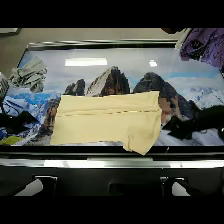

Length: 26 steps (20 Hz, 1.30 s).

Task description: Fold the clothes and pants, and hang the long-sleeved shirts on hangers.

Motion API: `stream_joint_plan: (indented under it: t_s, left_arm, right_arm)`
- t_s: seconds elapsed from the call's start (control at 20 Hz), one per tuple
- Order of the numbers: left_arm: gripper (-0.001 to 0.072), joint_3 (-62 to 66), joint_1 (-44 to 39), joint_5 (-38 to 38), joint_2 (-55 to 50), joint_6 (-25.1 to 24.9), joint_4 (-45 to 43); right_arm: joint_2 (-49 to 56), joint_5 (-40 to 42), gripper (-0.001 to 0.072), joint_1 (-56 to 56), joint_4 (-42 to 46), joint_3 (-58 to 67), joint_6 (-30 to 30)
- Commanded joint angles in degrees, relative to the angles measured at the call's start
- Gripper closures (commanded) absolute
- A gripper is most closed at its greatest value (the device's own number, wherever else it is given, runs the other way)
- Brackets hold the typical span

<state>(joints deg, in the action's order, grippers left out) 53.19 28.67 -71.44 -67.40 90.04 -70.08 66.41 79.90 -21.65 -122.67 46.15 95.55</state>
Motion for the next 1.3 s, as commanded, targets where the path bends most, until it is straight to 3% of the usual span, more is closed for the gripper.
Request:
stream_joint_plan:
  t_s: [0.0, 0.45, 0.5, 0.6, 0.65, 0.95, 1.25]
  left_arm:
    - [0.0098, -8.83, 1.25, 0.72, 4.85, 0.02, 1.79]
    - [0.0097, -9.14, 1.27, -2.43, 4.85, 0.48, 1.75]
    - [0.0097, -9.14, 1.36, -2.45, 4.85, 0.35, 1.75]
    - [0.0097, -9.29, 2.23, -2.38, 4.74, -2.12, 3.08]
    - [0.0098, -9.92, 3.15, -2.43, 4.57, -4.31, 5.09]
    - [0.0105, -19.87, 5.75, -2.21, 1.99, -12.83, 12.52]
    - [0.0119, -22.69, 5.75, 2.14, 1.22, -13.18, 13.38]
  right_arm:
    - [-8.66, -3.5, 0.0264, 3.19, -3.8, -17.31, -0.02]
    - [-7.02, -23.17, 0.0281, 20.22, -7.61, -24.5, -6.27]
    - [-6.14, -24.61, 0.0346, 20.92, -7.63, -24.5, -6.29]
    - [-5.49, -25.53, 0.0596, 20.79, -7.58, -24.48, -5.97]
    - [-5.92, -25.31, 0.0686, 20.79, -7.58, -24.44, -5.51]
    - [-12.46, -22.36, 0.0686, 20.79, -7.15, -23.78, -6.82]
    - [-14.05, -19.8, 0.0686, 20.79, -7.17, -23.78, -6.88]
